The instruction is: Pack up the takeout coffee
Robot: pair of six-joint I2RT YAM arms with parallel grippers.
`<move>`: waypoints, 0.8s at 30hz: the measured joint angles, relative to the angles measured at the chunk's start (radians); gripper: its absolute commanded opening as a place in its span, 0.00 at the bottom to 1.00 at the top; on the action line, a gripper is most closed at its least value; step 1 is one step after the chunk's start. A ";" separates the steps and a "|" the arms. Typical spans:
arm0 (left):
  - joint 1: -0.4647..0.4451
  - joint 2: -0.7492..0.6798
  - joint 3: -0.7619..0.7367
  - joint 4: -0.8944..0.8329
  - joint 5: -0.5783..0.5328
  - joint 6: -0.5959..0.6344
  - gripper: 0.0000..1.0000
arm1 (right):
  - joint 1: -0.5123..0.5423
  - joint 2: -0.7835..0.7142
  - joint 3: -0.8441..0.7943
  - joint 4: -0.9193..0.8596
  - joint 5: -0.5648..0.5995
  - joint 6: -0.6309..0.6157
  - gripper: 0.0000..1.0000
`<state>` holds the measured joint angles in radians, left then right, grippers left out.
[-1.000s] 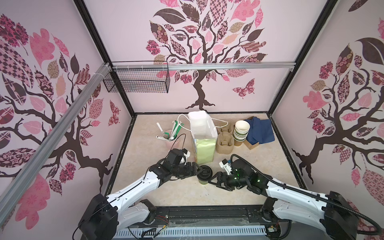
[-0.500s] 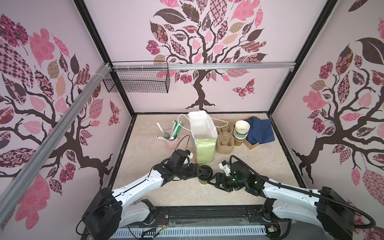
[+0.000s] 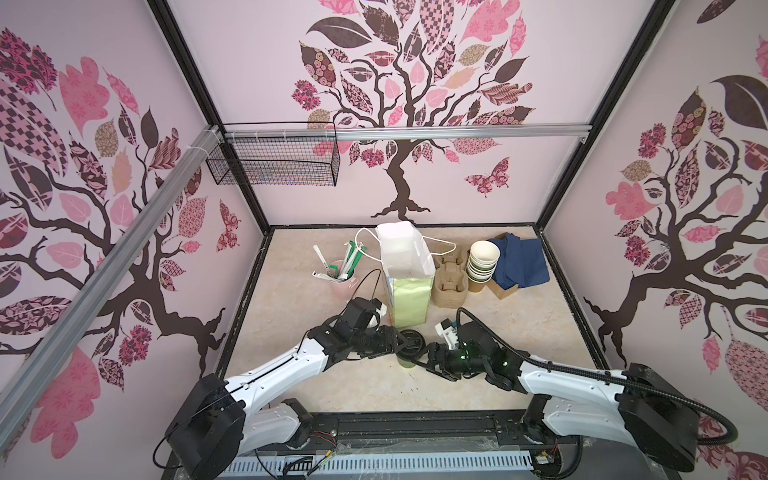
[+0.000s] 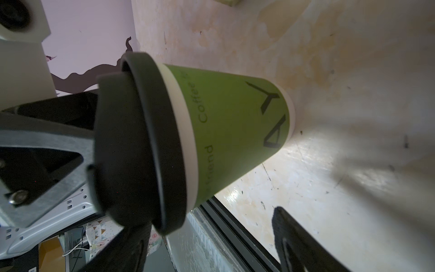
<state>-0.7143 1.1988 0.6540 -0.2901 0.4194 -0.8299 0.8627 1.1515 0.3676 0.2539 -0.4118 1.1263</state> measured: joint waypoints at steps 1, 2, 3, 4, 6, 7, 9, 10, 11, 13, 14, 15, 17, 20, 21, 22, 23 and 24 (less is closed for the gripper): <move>0.000 0.003 0.002 0.001 -0.001 0.002 0.59 | 0.000 -0.002 0.001 -0.004 0.007 0.000 0.81; 0.000 0.005 0.003 0.003 -0.001 0.003 0.59 | 0.001 -0.003 0.004 -0.011 0.014 0.000 0.80; 0.000 0.006 0.003 0.005 -0.003 0.003 0.59 | 0.002 -0.004 0.007 -0.018 0.021 0.000 0.79; 0.000 0.007 0.003 0.007 -0.004 0.003 0.59 | 0.005 -0.005 0.010 -0.027 0.028 -0.001 0.79; 0.000 0.007 0.003 0.008 -0.005 0.004 0.59 | 0.009 -0.008 0.017 -0.043 0.041 -0.002 0.78; 0.000 0.008 0.003 0.010 -0.007 0.004 0.59 | 0.010 -0.009 0.019 -0.052 0.047 -0.002 0.78; 0.000 0.010 0.003 0.014 -0.010 0.004 0.58 | 0.010 -0.007 0.021 -0.060 0.059 -0.005 0.77; 0.000 0.011 0.003 0.015 -0.011 0.005 0.58 | 0.011 -0.007 0.021 -0.060 0.062 -0.005 0.76; 0.000 0.011 0.003 0.017 -0.011 0.005 0.58 | 0.011 -0.004 0.021 -0.058 0.064 -0.006 0.76; 0.001 0.013 0.004 0.020 -0.015 0.007 0.58 | 0.012 0.005 0.028 -0.058 0.068 -0.008 0.75; 0.002 0.014 0.005 0.022 -0.018 0.007 0.58 | 0.012 0.013 0.034 -0.056 0.068 -0.010 0.74; 0.002 0.016 0.005 0.025 -0.020 0.007 0.58 | 0.012 0.020 0.039 -0.054 0.069 -0.012 0.74; 0.003 0.018 0.006 0.027 -0.024 0.008 0.58 | 0.012 0.030 0.046 -0.052 0.074 -0.019 0.73; 0.003 0.020 0.006 0.031 -0.026 0.008 0.58 | 0.013 0.034 0.054 -0.059 0.079 -0.029 0.72; 0.003 0.020 0.006 0.032 -0.026 0.008 0.57 | 0.013 0.034 0.056 -0.062 0.080 -0.031 0.71; 0.003 0.020 0.006 0.032 -0.026 0.008 0.58 | 0.014 0.034 0.060 -0.069 0.082 -0.034 0.71; 0.003 0.021 0.006 0.033 -0.026 0.008 0.58 | 0.014 0.034 0.062 -0.074 0.082 -0.035 0.72; 0.003 0.021 0.006 0.034 -0.026 0.008 0.58 | 0.014 0.033 0.066 -0.081 0.082 -0.036 0.73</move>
<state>-0.7113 1.2201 0.6601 -0.2565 0.3939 -0.8223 0.8768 1.1847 0.4332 0.1726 -0.3294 1.0904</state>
